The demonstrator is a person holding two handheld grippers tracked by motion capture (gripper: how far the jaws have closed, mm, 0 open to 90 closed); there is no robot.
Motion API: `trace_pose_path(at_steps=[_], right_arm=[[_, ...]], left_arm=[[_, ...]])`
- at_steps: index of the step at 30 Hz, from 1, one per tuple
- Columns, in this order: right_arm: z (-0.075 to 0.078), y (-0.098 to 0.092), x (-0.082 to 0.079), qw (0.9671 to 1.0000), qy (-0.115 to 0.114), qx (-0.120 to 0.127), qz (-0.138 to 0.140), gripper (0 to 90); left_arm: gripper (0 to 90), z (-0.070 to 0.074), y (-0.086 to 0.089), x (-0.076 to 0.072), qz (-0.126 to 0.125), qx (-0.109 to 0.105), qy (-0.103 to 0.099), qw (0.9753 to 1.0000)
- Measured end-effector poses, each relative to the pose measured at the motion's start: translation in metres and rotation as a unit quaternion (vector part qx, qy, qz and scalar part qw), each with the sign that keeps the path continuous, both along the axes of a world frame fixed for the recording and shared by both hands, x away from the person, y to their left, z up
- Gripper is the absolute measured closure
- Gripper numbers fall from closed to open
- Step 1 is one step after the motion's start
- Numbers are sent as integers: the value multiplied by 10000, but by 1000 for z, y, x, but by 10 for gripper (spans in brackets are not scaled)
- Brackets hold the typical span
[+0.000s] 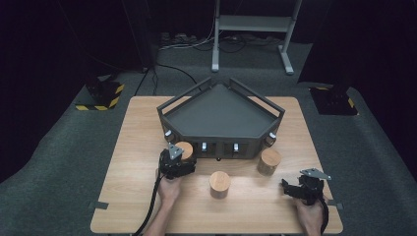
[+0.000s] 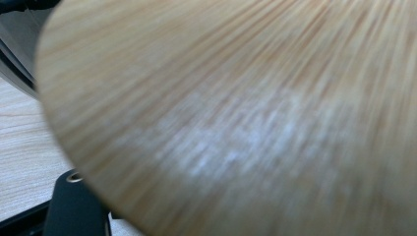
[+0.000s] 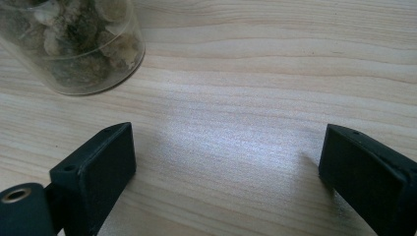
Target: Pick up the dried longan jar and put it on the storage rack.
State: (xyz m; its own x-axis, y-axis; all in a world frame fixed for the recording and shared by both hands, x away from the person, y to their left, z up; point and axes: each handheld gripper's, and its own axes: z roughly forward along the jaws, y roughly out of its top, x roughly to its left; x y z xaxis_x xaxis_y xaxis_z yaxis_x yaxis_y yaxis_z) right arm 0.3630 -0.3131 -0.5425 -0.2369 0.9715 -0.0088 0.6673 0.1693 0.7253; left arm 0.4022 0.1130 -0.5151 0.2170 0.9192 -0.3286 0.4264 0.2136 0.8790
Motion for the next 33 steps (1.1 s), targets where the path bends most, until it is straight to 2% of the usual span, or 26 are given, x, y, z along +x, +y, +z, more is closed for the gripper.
trace_pose_path(at_steps=[5,8,10,12,13,20,25,30,33], right_arm=[[0,0,0,10000,0,1,0,64],[0,0,0,10000,0,1,0,64],[0,0,0,10000,0,1,0,64],[0,0,0,10000,0,0,1,64],[0,0,0,10000,0,1,0,64],[0,0,0,10000,0,0,0,64],[0,0,0,10000,0,1,0,64],[0,0,0,10000,0,0,1,64],[0,0,0,10000,-1,0,1,64]], left_arm=[[254,1,0,-2,-62,15,33,10000],[254,2,-1,-4,-180,168,65,9997],[254,3,0,-4,-196,190,73,9996],[254,4,1,-5,-215,176,86,9996],[254,6,3,-6,-214,104,81,9997],[255,16,5,-9,-318,76,82,9994],[255,24,7,-10,-371,-106,110,9992],[255,30,7,-10,-455,-172,161,9987],[255,34,7,-11,-541,-138,190,9983]])
